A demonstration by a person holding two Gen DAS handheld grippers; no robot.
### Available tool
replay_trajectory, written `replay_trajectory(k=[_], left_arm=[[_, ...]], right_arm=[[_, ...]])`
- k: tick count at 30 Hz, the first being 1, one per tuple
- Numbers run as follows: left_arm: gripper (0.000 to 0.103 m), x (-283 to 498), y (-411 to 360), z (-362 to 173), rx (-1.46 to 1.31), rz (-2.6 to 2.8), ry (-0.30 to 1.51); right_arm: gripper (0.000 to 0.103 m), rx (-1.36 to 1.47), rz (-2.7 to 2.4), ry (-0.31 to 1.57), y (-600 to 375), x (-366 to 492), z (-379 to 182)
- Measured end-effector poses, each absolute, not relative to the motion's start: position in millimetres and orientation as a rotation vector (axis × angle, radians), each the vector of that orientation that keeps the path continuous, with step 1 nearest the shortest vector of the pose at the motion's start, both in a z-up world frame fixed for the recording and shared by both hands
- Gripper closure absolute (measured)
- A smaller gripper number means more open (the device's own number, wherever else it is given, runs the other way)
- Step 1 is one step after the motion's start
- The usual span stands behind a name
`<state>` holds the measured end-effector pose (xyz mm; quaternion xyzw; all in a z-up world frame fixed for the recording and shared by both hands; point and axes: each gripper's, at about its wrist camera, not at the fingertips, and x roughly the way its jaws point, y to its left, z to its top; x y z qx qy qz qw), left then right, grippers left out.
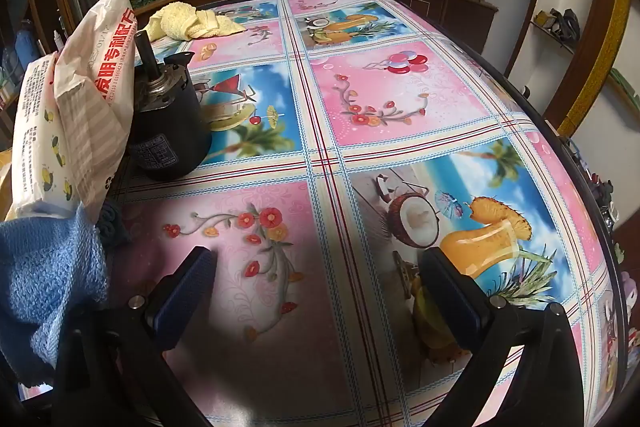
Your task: Organize soft objects
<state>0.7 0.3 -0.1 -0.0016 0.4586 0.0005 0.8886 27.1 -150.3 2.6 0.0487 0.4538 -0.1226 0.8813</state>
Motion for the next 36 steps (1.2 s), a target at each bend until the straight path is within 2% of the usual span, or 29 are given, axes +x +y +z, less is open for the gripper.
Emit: replay_trajectory(k=[12, 18, 23, 36], left_arm=[[0.000, -3.2, 0.3, 0.5, 0.017, -0.029, 0.949], [0.000, -18.9, -4.0, 1.3, 0.071, -0.128, 1.015], [0.000, -30.0, -3.9, 1.0, 0.072, -0.116, 1.013], [0.000, -51.8, -9.7, 0.9, 0.114, -0.234, 1.018]], right_arm=[[0.000, 0.102, -0.257, 0.946, -149.7, 26.9, 2.5], [0.000, 0.087, -0.217, 0.947, -145.3, 29.9, 1.0], [0.000, -0.019, 0.023, 1.030, -127.9, 15.3, 3.6], [0.000, -0.059, 0.076, 1.073, -132.8, -15.2, 3.7]])
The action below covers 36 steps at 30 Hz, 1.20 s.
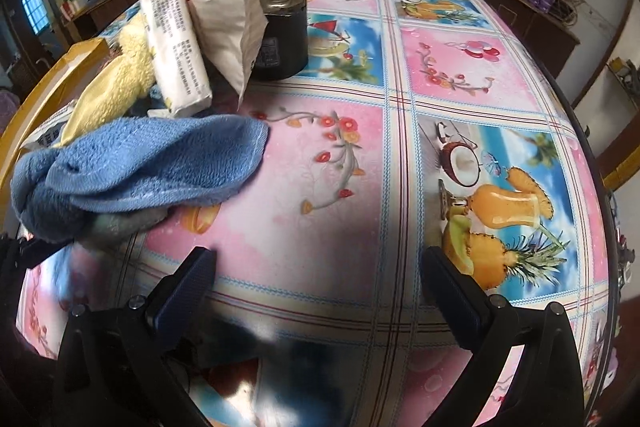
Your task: Organize soft objects
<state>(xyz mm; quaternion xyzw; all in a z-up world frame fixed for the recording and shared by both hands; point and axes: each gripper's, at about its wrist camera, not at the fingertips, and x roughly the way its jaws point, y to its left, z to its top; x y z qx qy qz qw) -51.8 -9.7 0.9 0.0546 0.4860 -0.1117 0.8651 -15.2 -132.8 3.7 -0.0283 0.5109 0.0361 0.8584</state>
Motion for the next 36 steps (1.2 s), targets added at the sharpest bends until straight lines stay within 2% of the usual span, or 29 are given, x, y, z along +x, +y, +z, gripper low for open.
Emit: replay_trajectory(k=[2, 5, 13, 15, 16, 18, 23, 26, 27, 29, 36], left_arm=[[0.000, -51.2, -5.7, 2.7, 0.132, -0.276, 1.062], [0.000, -59.6, 8.3, 3.9, 0.092, -0.296, 1.045], [0.001, -70.0, 0.9, 2.1, 0.196, -0.276, 1.025], [0.007, -70.5, 13.6, 4.9, 0.123, -0.316, 1.022], [0.014, -71.2, 23.7, 8.8, 0.068, -0.335, 1.019], [0.015, -74.8, 50.4, 21.3, -0.060, -0.376, 0.983], [0.014, -95.5, 125.6, 59.7, -0.202, -0.323, 0.730], [0.014, -92.8, 137.8, 50.7, -0.124, -0.250, 0.813], [0.014, -95.3, 140.7, 46.1, -0.107, -0.229, 0.834], [0.014, -98.2, 145.0, 42.3, -0.138, -0.250, 0.845], [0.014, -100.0, 136.8, 57.7, -0.151, -0.299, 0.794]], right_arm=[[0.000, -0.069, 0.092, 1.060, -132.5, -19.2, 3.5], [0.000, -0.075, 0.099, 1.048, -133.6, -26.1, 3.1], [0.000, -0.095, 0.120, 1.047, -132.3, -31.9, 4.6], [0.000, -0.094, 0.120, 1.050, -132.6, -31.9, 4.7], [0.000, -0.092, 0.118, 1.049, -132.3, -32.3, 4.9], [0.000, -0.092, 0.119, 1.046, -132.0, -33.3, 5.1], [0.000, -0.095, 0.131, 1.032, -132.2, -34.5, 5.6], [0.002, -0.107, 0.137, 1.045, -132.3, -33.7, 7.2], [0.006, -0.101, 0.117, 1.060, -133.4, -32.7, 8.5], [0.010, -0.050, 0.115, 1.053, -137.2, -33.9, 18.8], [0.011, -0.017, 0.223, 0.863, -103.8, -32.6, 76.5]])
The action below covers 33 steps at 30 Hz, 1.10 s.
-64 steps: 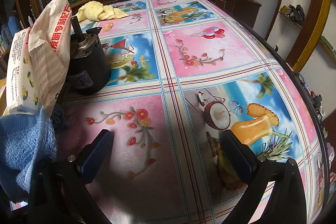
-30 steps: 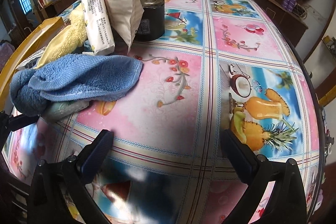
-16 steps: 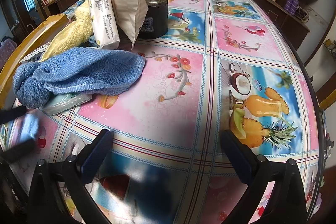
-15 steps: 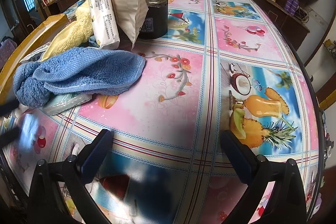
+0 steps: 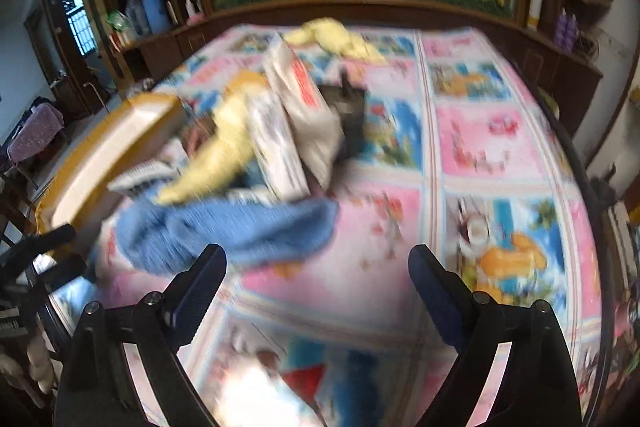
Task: Organize soft objects
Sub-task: 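Grasp the blue towel with the left gripper and lift it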
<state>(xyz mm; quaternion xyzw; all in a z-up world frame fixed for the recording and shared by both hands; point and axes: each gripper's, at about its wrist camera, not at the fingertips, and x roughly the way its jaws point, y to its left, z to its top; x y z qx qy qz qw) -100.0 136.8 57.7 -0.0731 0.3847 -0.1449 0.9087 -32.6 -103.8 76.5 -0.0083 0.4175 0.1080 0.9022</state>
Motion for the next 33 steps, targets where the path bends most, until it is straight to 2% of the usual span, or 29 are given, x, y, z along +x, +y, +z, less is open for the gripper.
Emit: replay_trajectory(k=[2, 4, 6, 10, 11, 12, 14, 24, 25, 26, 33], left_arm=[[0.014, -99.5, 135.2, 58.7, -0.148, -0.311, 0.794], [0.014, -98.1, 133.4, 57.3, -0.144, -0.320, 0.801], [0.014, -98.0, 132.4, 56.9, -0.136, -0.340, 0.804], [0.014, -96.4, 122.7, 62.3, -0.097, -0.417, 0.783], [0.014, -94.6, 117.3, 64.0, -0.083, -0.435, 0.780], [0.014, -92.6, 112.0, 65.1, -0.071, -0.447, 0.778], [0.014, -86.4, 102.3, 64.6, -0.053, -0.462, 0.777], [0.015, -46.8, 45.4, 40.8, 0.100, -0.427, 0.841], [0.034, -46.1, 42.0, 37.1, 0.131, -0.411, 0.853], [0.049, -45.2, 39.6, 33.3, 0.157, -0.405, 0.874], [0.052, -58.3, 73.1, 51.9, -0.047, -0.444, 0.873]], right_arm=[[0.011, -0.045, 0.239, 0.828, -87.7, -21.0, 85.3], [0.019, -0.082, 0.224, 0.820, -73.6, -3.7, 85.1], [0.033, -0.121, 0.208, 0.824, -65.0, 12.6, 79.5], [0.033, -0.139, 0.196, 0.854, -58.3, 32.8, 66.4], [0.038, -0.138, 0.200, 0.860, -57.9, 34.8, 63.3], [0.058, -0.130, 0.214, 0.868, -58.7, 35.4, 60.6], [0.075, -0.093, 0.240, 0.905, -62.3, 36.2, 53.5], [0.079, 0.089, 0.297, 0.889, -91.9, 15.1, 68.0], [0.079, 0.090, 0.296, 0.882, -92.8, 13.0, 70.3], [0.079, 0.088, 0.295, 0.873, -93.5, 9.8, 73.2], [0.079, 0.105, 0.295, 0.800, -102.3, -14.7, 97.2]])
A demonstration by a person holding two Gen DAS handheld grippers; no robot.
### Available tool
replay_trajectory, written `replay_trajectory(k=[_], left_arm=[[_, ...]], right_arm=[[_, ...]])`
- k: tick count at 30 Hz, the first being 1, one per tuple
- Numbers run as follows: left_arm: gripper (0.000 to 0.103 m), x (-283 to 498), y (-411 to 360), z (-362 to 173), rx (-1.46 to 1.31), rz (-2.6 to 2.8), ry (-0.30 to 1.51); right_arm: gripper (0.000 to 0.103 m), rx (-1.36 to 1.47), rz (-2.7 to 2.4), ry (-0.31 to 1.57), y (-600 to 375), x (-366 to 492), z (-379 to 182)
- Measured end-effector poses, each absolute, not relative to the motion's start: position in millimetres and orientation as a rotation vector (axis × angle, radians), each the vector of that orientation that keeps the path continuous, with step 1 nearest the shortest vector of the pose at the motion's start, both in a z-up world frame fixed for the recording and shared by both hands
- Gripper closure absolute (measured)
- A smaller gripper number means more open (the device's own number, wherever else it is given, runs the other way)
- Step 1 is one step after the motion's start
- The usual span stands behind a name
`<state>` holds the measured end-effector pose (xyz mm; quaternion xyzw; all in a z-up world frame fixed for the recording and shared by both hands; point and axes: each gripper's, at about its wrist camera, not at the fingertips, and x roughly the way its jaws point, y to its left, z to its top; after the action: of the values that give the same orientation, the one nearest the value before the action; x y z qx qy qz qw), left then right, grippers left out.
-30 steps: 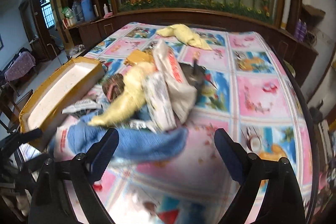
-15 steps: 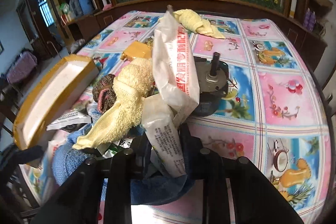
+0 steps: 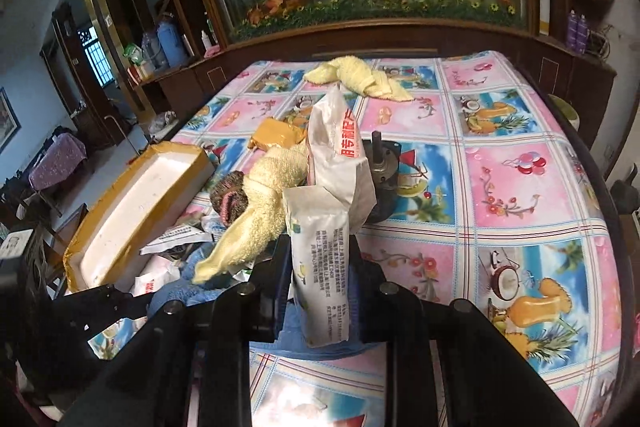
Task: Organize soft objects
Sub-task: 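Grasp the blue towel with the left gripper and lift it, then carry the blue towel into the tray with left gripper while right gripper carries tissue pack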
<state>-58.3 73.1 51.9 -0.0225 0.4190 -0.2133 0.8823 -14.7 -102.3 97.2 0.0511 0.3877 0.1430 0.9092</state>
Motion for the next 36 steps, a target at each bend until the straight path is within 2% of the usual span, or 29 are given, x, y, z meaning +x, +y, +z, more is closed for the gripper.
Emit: replay_trajectory(k=[6, 9, 13, 14, 18, 27, 32, 33, 36], left_arm=[[0.052, -92.1, 110.6, 98.4, -0.224, -0.527, 0.760], [0.052, -104.7, 131.9, 120.1, -0.292, -0.537, 0.704], [0.052, -118.4, 150.9, 137.8, -0.330, -0.524, 0.662], [0.052, -123.0, 154.3, 140.5, -0.330, -0.521, 0.655], [0.052, -140.4, 166.3, 148.6, -0.331, -0.515, 0.622], [0.052, -145.8, 179.5, 141.5, -0.367, -0.509, 0.621], [0.052, -138.7, 179.7, 135.2, -0.365, -0.499, 0.647], [0.052, -138.5, 180.7, 134.4, -0.367, -0.500, 0.647], [0.052, -137.3, 183.0, 131.3, -0.373, -0.490, 0.652]], right_arm=[[0.083, 0.116, 0.295, 0.730, -105.4, -36.3, 124.8], [0.091, 0.110, 0.312, 0.703, -102.0, -46.0, 136.4], [0.090, 0.091, 0.318, 0.742, -98.1, -43.9, 131.5], [0.089, 0.121, 0.318, 0.753, -103.8, -41.6, 126.2], [0.067, 0.166, 0.240, 0.828, -133.4, -35.8, 97.4], [0.059, 0.233, 0.144, 1.012, -164.3, -33.4, 38.9], [0.052, 0.305, 0.102, 1.041, -155.4, -25.1, 25.4], [0.046, 0.308, 0.098, 1.045, -151.6, -23.3, 23.5], [0.045, 0.222, 0.070, 1.022, -135.0, -25.3, 22.5]])
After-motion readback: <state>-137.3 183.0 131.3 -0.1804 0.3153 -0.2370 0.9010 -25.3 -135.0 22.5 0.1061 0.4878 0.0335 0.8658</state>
